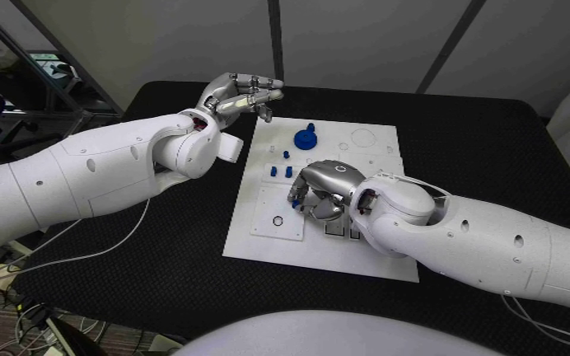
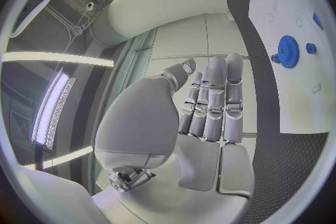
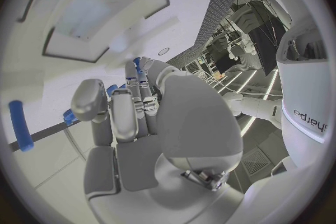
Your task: Assemble the parts on the task board
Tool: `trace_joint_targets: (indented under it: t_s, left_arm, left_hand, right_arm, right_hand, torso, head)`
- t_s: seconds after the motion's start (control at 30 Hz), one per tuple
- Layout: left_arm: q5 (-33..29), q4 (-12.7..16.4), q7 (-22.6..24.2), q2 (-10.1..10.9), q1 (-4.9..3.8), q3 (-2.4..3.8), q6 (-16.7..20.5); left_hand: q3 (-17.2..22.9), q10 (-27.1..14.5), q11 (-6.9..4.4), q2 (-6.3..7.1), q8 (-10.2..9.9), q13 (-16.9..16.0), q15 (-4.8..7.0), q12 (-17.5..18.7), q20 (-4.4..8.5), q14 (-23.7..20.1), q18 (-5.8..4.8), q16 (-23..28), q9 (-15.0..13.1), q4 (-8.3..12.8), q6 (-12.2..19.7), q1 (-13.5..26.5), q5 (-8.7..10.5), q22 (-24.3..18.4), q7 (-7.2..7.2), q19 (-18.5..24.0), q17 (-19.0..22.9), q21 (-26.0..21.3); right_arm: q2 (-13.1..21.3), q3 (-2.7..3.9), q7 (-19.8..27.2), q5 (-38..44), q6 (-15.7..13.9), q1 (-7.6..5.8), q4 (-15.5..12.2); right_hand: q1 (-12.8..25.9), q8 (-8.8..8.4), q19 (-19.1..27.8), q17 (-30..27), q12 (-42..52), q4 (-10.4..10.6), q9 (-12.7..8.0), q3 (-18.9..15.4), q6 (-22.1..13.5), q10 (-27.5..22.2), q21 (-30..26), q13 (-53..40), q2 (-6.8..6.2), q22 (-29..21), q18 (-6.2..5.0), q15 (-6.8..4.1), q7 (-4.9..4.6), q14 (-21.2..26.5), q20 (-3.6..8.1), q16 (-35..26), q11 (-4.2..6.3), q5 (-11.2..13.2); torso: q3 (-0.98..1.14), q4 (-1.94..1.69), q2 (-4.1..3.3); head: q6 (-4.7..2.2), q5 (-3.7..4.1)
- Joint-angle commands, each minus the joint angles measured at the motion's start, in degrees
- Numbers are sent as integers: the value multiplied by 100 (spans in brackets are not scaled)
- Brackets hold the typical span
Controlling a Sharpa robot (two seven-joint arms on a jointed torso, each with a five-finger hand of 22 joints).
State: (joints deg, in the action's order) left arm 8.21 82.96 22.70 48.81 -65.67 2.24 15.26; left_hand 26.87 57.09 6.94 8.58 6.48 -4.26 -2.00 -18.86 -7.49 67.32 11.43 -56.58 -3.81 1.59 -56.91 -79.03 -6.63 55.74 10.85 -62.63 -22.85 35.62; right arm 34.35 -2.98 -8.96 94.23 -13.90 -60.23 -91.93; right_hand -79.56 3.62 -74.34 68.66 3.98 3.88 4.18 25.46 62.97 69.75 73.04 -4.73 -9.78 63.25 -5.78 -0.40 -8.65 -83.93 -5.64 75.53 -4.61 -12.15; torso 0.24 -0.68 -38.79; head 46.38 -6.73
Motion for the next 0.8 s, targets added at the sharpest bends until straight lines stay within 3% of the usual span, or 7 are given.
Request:
trace_joint_targets:
  t_s: [0.03, 0.27, 0.43, 0.63, 0.8]
  left_arm:
    - [-16, 3, 5, -6, -8, 6, -52]
    - [-16, -6, -21, -7, -8, 6, -29]
    - [-16, -15, -29, -14, -8, 6, -30]
    - [-16, -31, -36, -13, -8, 6, -37]
    - [-16, -44, -44, -5, -7, 5, -41]
  left_hand:
    - [-25, -40, 5, -36, -33, 2, 3, -18, 0, -53, -100, 18, 4, 1, 50, 2, 11, -5, 3, 23, 6, -33]
    - [-32, -50, 8, -40, -35, 2, 0, -22, -2, -57, -100, 17, 4, -2, 60, 4, 10, -8, 8, 24, 10, -38]
    - [-32, -50, 8, -40, -35, 2, 0, -22, -2, -57, -100, 17, 4, -2, 60, 4, 10, -8, 8, 24, 10, -38]
    - [-32, -50, 8, -40, -35, 2, 0, -22, -2, -57, -100, 17, 4, -2, 60, 4, 10, -8, 8, 24, 10, -38]
    - [-35, -54, 10, -44, -37, 1, -1, -25, -3, -58, -99, 16, 4, -2, 67, 2, 9, -10, 11, 24, 13, -40]
  right_arm:
    - [-1, -21, 10, 28, 96, 7, 11]
    - [6, -25, 3, 22, -159, 7, 21]
    - [47, -26, 41, -16, -576, 7, -3]
    - [256, -22, 177, -158, -944, 7, -201]
    - [602, -7, 208, -268, -1060, -3, -518]
  right_hand:
    - [71, -11, 41, -9, -18, 0, -17, -54, -84, -110, -24, 25, 0, -14, 1, 47, -14, -262, -33, 22, -31, 24]
    - [107, -4, 33, 49, -7, 19, -24, -104, -157, -209, -12, 41, -22, 5, 3, 69, -26, -267, -57, 80, -54, -1]
    - [139, -10, 80, 46, -5, 37, -40, -213, -352, -496, -52, 81, -77, -51, -10, 116, -47, -251, -102, 107, -105, 3]
    - [147, -4, 108, 11, 29, 43, -37, -280, -424, -580, -78, 82, -102, -87, -20, 121, -36, -236, -114, 95, -110, 3]
    - [173, 13, 116, -21, 72, 65, -27, -341, -420, -597, -86, 75, -109, -98, -24, 121, -33, -226, -118, 84, -107, -15]
  torso:
    - [0, 2, 0]
    - [0, 0, 5]
    - [4, 0, 5]
    - [10, 6, 4]
    - [3, 8, 5]
  head:
    - [1, -7]
    - [-11, -12]
    - [-44, -8]
    - [-66, -6]
    - [-97, 10]
